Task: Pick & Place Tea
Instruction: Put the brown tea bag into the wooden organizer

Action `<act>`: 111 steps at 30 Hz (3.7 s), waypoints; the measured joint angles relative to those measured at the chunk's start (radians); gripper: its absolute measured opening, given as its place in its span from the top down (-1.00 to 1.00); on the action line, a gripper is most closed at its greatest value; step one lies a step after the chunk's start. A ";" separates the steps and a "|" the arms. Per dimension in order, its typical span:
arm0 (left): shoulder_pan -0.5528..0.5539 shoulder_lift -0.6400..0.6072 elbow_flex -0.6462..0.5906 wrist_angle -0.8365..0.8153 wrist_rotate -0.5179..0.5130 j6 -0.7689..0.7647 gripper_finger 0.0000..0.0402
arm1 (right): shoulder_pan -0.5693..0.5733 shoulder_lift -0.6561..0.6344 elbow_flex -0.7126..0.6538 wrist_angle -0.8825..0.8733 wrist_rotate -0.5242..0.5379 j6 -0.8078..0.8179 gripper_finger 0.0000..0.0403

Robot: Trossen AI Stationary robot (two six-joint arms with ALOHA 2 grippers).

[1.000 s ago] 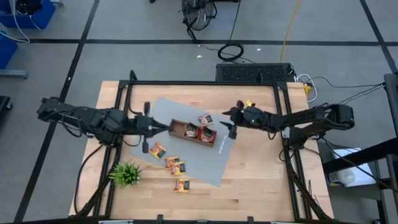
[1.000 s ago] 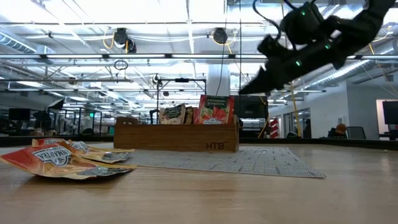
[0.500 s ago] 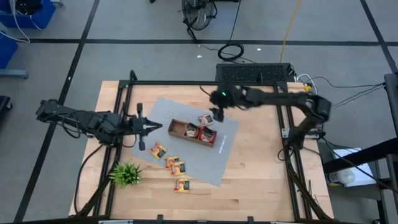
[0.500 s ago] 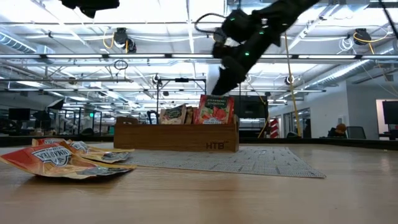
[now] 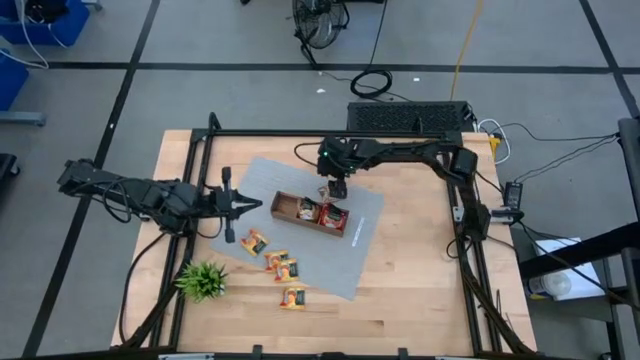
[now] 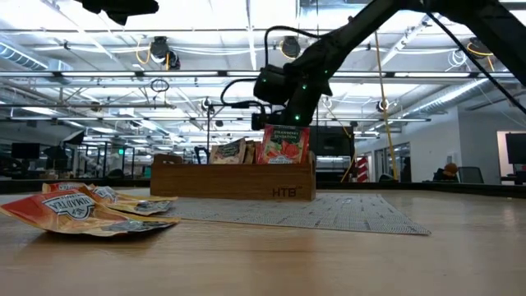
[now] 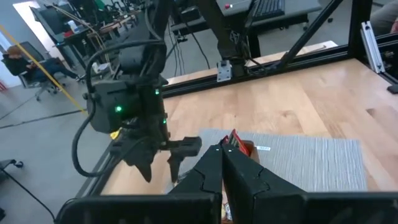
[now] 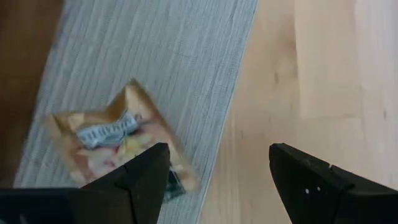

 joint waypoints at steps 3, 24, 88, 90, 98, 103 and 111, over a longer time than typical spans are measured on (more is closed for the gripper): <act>0.000 0.000 0.000 0.000 0.000 0.000 0.91 | 0.005 0.030 0.008 -0.016 -0.031 0.000 -0.29; 0.000 0.000 0.001 0.000 0.000 0.000 0.90 | -0.007 0.061 0.006 -0.078 -0.072 0.025 0.80; 0.000 0.000 0.002 0.000 0.000 0.000 0.90 | 0.011 0.005 -0.057 -0.096 0.003 0.000 0.52; 0.000 0.000 0.002 0.000 0.000 0.000 0.90 | 0.006 0.006 -0.057 -0.098 -0.015 -0.002 0.75; 0.000 0.000 0.002 0.000 0.001 0.000 0.90 | 0.010 -0.016 -0.060 -0.098 0.043 -0.018 1.00; 0.000 0.000 0.002 0.000 0.001 0.000 0.90 | 0.020 -0.089 -0.060 -0.068 0.145 -0.057 1.00; 0.000 0.000 0.002 0.000 0.000 0.000 0.90 | 0.004 -0.106 -0.059 0.007 -0.023 -0.084 0.88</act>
